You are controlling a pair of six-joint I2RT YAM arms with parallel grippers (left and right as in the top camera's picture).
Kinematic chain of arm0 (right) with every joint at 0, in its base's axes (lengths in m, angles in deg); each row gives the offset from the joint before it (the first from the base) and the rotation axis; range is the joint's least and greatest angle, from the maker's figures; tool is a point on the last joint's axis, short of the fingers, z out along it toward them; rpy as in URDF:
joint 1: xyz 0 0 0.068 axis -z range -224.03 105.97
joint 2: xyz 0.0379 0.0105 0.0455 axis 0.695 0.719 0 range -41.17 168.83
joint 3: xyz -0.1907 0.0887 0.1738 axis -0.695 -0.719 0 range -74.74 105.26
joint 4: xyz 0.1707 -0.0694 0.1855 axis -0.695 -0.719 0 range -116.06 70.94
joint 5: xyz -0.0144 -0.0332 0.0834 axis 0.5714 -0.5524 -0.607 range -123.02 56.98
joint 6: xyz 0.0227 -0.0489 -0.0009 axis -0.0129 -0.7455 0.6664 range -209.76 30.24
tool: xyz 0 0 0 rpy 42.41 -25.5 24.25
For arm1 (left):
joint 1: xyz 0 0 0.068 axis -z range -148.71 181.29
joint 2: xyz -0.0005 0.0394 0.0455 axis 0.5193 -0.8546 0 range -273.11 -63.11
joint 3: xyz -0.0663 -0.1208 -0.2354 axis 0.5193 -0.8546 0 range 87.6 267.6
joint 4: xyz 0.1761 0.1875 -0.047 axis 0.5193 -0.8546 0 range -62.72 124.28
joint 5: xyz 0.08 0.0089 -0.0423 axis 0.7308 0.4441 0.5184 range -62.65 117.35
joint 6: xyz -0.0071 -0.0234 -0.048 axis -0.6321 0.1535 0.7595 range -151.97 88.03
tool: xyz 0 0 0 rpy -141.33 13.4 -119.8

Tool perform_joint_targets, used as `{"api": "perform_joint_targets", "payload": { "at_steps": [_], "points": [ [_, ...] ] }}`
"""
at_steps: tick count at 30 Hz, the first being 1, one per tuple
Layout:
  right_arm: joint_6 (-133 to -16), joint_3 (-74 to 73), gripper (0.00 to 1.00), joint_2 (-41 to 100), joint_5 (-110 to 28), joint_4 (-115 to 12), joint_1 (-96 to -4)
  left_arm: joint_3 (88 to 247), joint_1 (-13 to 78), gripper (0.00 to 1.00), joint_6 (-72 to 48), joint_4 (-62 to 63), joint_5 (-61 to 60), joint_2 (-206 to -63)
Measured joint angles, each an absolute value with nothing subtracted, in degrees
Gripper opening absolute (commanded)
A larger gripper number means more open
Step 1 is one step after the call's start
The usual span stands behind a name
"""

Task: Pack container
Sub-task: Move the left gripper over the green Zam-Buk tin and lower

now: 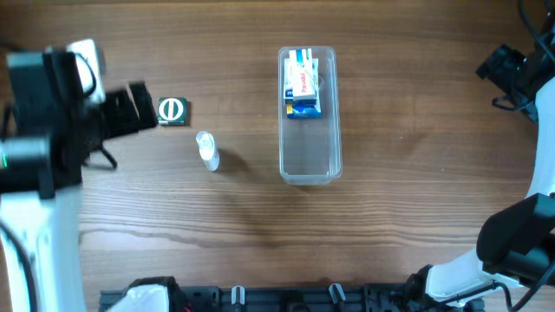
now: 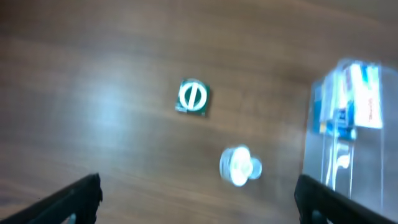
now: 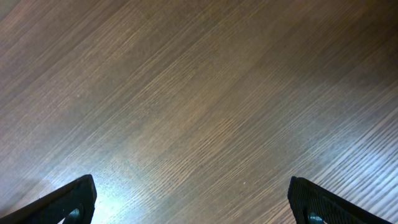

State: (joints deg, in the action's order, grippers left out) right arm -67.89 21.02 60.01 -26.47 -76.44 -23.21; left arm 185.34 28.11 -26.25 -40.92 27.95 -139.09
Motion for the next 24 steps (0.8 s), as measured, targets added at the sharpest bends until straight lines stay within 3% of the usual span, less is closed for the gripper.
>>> {"api": "perform_joint_targets", "payload": {
  "at_steps": [6, 13, 24],
  "points": [
    [-67.9, 21.0, 1.00, 60.0, -26.5, -76.4, -23.2, 190.4, 28.1, 1.00, -26.4, -40.6, 27.9, -156.4],
    [-67.9, 21.0, 1.00, 60.0, -26.5, -76.4, -23.2, 190.4, 28.1, 1.00, -26.4, -35.2, 27.5, -164.6],
    [-67.9, 21.0, 1.00, 60.0, -26.5, -76.4, -23.2, 190.4, 28.1, 1.00, -39.9, -34.7, 23.8, -178.8]
  ]
}}
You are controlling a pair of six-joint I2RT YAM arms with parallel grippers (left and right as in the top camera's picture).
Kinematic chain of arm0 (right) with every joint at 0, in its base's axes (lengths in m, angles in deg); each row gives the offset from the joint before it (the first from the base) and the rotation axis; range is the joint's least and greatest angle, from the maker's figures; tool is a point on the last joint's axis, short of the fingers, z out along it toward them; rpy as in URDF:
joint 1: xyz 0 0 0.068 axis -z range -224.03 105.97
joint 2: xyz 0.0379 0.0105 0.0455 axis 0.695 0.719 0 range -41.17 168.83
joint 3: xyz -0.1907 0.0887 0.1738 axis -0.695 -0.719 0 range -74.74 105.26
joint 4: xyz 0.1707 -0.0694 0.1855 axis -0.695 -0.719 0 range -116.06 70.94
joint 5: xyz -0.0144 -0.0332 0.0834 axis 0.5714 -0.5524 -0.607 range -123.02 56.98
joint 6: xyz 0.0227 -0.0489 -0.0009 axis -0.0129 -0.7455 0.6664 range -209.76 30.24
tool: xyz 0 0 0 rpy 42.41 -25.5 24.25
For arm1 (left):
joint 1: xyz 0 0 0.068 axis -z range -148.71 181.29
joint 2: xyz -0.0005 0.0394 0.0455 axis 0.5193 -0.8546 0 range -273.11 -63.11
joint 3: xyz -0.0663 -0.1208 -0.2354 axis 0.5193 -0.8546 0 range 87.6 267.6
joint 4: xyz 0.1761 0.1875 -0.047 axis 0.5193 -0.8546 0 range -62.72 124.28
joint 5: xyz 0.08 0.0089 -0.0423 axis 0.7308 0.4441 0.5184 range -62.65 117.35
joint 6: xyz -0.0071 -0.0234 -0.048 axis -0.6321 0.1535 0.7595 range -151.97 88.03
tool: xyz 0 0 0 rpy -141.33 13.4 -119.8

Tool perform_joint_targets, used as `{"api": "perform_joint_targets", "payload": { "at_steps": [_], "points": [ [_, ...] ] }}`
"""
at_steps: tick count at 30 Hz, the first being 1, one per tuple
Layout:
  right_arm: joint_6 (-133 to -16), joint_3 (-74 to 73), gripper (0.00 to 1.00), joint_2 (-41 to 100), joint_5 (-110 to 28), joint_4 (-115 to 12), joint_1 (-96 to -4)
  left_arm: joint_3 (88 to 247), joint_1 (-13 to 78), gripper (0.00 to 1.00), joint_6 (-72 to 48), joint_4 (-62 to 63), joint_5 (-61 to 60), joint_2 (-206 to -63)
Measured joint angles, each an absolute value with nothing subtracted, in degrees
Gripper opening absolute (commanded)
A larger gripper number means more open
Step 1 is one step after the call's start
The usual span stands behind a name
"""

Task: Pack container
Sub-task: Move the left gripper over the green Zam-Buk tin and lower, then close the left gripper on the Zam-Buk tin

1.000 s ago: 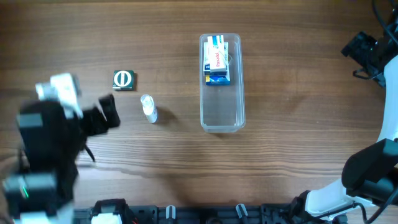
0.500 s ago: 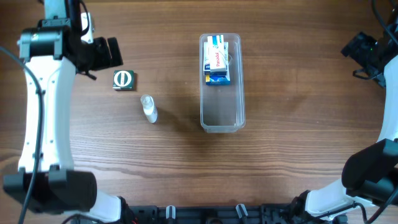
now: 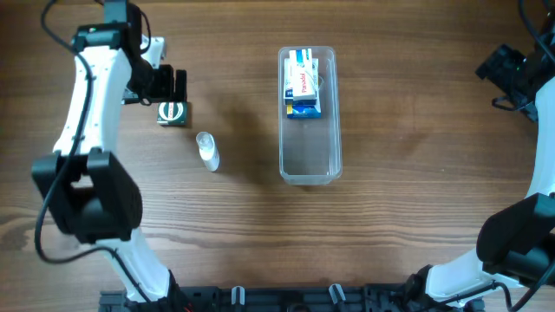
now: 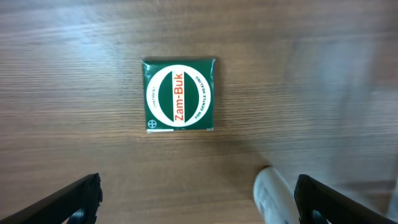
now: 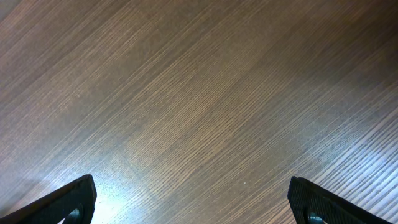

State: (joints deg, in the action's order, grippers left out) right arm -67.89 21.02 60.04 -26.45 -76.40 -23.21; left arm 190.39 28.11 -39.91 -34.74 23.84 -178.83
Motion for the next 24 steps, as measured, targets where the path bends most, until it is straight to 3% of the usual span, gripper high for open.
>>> {"api": "perform_joint_targets", "payload": {
  "at_steps": [10, 24],
  "points": [
    [-67.9, 21.0, 1.00, 60.0, -26.5, -76.4, -23.2, 190.4, 28.2, 1.00, -40.1, -32.2, 30.6, -188.2],
    [-67.9, 21.0, 1.00, 60.0, -26.5, -76.4, -23.2, 190.4, 28.6, 1.00, -42.0, -27.1, 30.3, -192.7]
  ]
}}
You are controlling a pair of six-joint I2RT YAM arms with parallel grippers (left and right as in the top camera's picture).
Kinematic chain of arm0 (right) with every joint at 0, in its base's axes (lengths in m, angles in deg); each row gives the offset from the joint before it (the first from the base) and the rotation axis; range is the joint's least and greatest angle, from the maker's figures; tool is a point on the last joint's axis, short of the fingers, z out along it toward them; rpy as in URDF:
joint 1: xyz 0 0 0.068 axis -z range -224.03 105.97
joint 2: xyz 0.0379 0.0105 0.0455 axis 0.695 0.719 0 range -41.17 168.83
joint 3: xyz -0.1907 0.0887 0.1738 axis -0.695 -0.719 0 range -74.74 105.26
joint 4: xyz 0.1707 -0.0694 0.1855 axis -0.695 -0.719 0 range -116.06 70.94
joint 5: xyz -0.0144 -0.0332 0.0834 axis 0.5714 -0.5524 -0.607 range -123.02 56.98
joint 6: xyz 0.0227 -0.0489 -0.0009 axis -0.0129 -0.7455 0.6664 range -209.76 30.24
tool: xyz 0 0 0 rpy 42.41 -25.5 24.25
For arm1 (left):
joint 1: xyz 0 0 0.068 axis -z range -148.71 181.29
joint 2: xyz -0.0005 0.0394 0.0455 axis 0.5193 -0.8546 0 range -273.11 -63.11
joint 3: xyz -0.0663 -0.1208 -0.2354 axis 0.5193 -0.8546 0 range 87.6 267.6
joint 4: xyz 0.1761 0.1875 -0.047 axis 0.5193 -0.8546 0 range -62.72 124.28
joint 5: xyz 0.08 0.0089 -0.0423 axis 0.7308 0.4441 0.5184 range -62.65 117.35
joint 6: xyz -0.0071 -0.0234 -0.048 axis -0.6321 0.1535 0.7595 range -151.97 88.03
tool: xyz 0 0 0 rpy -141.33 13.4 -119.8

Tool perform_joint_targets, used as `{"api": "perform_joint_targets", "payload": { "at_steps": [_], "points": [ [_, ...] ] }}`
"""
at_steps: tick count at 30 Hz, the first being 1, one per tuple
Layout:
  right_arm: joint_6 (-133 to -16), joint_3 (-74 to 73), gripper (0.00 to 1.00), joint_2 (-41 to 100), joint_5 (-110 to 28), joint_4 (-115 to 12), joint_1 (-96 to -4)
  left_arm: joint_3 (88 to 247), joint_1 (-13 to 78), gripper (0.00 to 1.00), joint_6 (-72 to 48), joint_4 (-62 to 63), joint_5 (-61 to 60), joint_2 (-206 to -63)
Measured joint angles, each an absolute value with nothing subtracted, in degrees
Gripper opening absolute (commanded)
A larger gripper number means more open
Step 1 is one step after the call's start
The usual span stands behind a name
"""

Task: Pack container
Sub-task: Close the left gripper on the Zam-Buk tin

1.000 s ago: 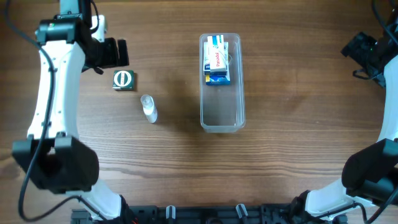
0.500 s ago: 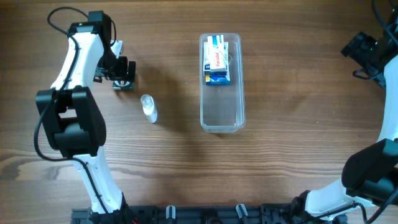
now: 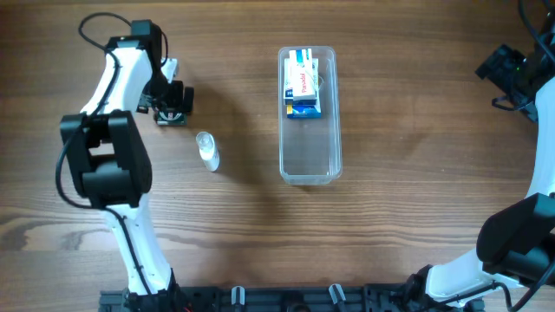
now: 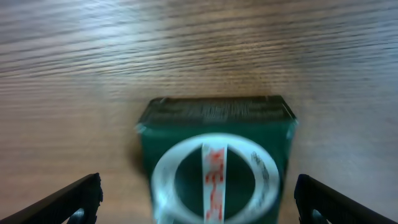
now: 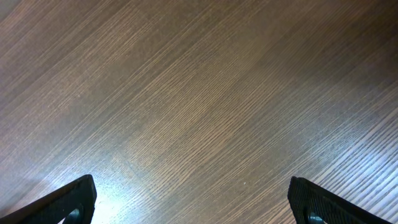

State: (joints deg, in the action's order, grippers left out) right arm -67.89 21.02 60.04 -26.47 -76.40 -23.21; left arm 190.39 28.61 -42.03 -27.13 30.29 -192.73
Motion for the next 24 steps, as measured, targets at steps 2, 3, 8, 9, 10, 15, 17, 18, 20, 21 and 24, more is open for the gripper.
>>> {"api": "perform_joint_targets", "payload": {
  "at_steps": [2, 3, 8, 9, 10, 15, 17, 18, 20, 21, 24],
  "points": [
    [-67.9, 21.0, 1.00, 60.0, -26.5, -76.4, -23.2, 190.4, 28.7, 1.00, -42.1, -26.6, 30.3, -193.9],
    [-67.9, 21.0, 1.00, 60.0, -26.5, -76.4, -23.2, 190.4, 28.7, 1.00, -42.1, -26.2, 30.2, -194.0],
    [-67.9, 21.0, 1.00, 60.0, -26.5, -76.4, -23.2, 190.4, 28.7, 1.00, -42.2, -25.2, 29.2, -194.1],
    [-67.9, 21.0, 1.00, 60.0, -26.5, -76.4, -23.2, 190.4, 28.7, 1.00, -42.2, -25.2, 28.9, -194.1],
    [-67.9, 21.0, 1.00, 60.0, -26.5, -76.4, -23.2, 190.4, 28.7, 1.00, -42.2, -25.1, 28.5, -194.2],
    [-67.9, 21.0, 1.00, 60.0, -26.5, -76.4, -23.2, 190.7, 28.7, 0.96, -42.3, -24.5, 27.9, -195.1],
    [-67.9, 21.0, 1.00, 60.0, -26.5, -76.4, -23.2, 190.7, 28.7, 0.92, -42.3, -24.4, 27.9, -195.1],
    [-67.9, 21.0, 1.00, 60.0, -26.5, -76.4, -23.2, 190.7, 28.7, 0.89, -42.4, -24.2, 27.9, -195.1],
    [-67.9, 21.0, 1.00, 60.0, -26.5, -76.4, -23.2, 190.7, 28.7, 0.91, -42.4, -23.9, 27.9, -195.1],
    [-67.9, 21.0, 1.00, 60.0, -26.5, -76.4, -23.2, 190.8, 28.7, 0.88, -42.4, -23.9, 27.8, -195.1],
    [-67.9, 21.0, 1.00, 60.0, -26.5, -76.4, -23.2, 190.8, 28.7, 0.67, -42.4, -23.8, 27.8, -195.2]
  ]
}}
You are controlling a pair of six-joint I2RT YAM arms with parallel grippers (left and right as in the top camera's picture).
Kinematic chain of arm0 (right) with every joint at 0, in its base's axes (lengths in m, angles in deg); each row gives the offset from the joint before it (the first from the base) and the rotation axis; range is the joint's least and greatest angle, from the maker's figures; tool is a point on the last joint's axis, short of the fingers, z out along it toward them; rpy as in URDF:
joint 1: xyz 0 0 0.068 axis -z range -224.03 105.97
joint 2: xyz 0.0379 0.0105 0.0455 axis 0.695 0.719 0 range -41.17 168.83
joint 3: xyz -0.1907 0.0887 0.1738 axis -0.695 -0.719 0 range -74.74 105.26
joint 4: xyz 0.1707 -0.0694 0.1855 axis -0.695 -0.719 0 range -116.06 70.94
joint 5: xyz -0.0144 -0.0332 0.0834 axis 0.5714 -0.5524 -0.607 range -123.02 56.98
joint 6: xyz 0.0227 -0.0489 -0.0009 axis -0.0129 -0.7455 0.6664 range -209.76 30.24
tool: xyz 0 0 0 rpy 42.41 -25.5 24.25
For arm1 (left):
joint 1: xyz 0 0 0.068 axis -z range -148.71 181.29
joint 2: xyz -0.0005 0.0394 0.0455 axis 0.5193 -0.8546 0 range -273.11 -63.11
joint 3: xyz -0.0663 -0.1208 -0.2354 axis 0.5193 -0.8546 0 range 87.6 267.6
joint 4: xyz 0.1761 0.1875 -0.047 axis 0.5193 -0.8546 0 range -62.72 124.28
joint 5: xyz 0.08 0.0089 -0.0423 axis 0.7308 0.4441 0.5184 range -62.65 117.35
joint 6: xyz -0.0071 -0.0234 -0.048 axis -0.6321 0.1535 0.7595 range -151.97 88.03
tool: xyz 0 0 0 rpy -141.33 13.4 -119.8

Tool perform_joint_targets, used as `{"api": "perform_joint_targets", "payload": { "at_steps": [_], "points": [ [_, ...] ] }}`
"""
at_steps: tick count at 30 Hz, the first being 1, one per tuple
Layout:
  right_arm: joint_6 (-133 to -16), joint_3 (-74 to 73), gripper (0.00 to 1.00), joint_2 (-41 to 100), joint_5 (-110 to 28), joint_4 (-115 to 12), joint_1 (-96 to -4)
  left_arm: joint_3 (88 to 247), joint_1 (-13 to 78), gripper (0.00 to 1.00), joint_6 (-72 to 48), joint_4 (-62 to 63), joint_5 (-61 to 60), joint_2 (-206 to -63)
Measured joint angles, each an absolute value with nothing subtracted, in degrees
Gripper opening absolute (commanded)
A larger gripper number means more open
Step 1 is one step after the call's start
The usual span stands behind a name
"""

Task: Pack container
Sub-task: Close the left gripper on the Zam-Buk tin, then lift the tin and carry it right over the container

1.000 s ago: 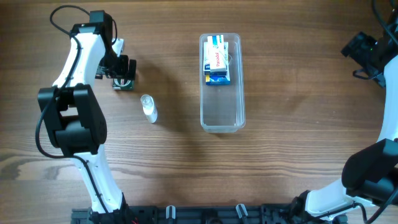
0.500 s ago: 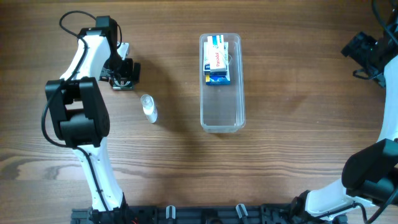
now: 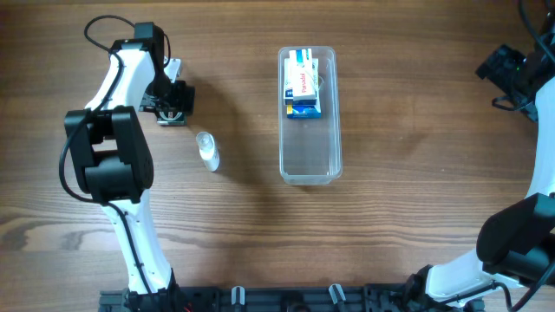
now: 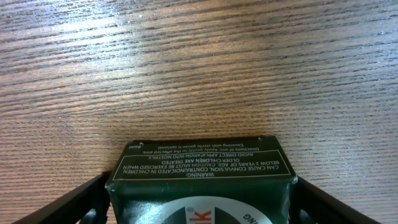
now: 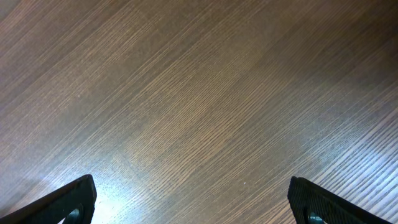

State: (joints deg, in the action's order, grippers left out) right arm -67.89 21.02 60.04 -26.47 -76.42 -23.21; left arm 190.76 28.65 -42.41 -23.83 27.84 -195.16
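A green Zam-Buk box [image 4: 199,177] lies on the wood table at the left [image 3: 172,113]. My left gripper [image 4: 200,202] is down around it, a finger against each side, shut on the box; from overhead the left gripper [image 3: 171,97] covers part of it. The clear container [image 3: 310,165] stands in the middle, with blue-and-white medicine boxes [image 3: 302,84] in its far end. A small white bottle [image 3: 207,151] lies between the green box and the container. My right gripper [image 5: 193,202] hangs open over bare wood, at the far right [image 3: 507,69].
The near half of the container holds nothing. A black rail [image 3: 277,299] runs along the table's front edge. Bare wood lies between the container and the right arm.
My left gripper has come lower and closer onto the green box, whose far side now fills the wrist view, and the fingers now touch its sides. The right arm has not moved.
My left gripper was first high and off to the left of the green box. Then it was above the box, looking straight down at its label. Then it was low behind the box with fingers apart, and now the fingers press its sides.
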Motion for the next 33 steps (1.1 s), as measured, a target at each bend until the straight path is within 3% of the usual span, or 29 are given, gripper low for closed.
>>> {"api": "perform_joint_targets", "payload": {
  "at_steps": [10, 20, 25, 33],
  "points": [
    [-67.9, 21.0, 1.00, 60.0, -26.5, -76.4, -23.2, 190.9, 28.7, 0.61, -42.3, -23.9, 27.8, -195.2],
    [-67.9, 21.0, 1.00, 60.0, -26.5, -76.4, -23.2, 190.8, 29.6, 0.65, -39.5, -26.8, 27.5, -186.4],
    [-67.9, 21.0, 1.00, 60.0, -26.5, -76.4, -23.2, 190.8, 35.8, 0.63, -35.9, -27.0, 27.5, -170.5],
    [-67.9, 21.0, 1.00, 60.0, -26.5, -76.4, -23.2, 190.9, 56.5, 0.60, -24.4, -26.9, 27.3, -153.2]
  ]
}}
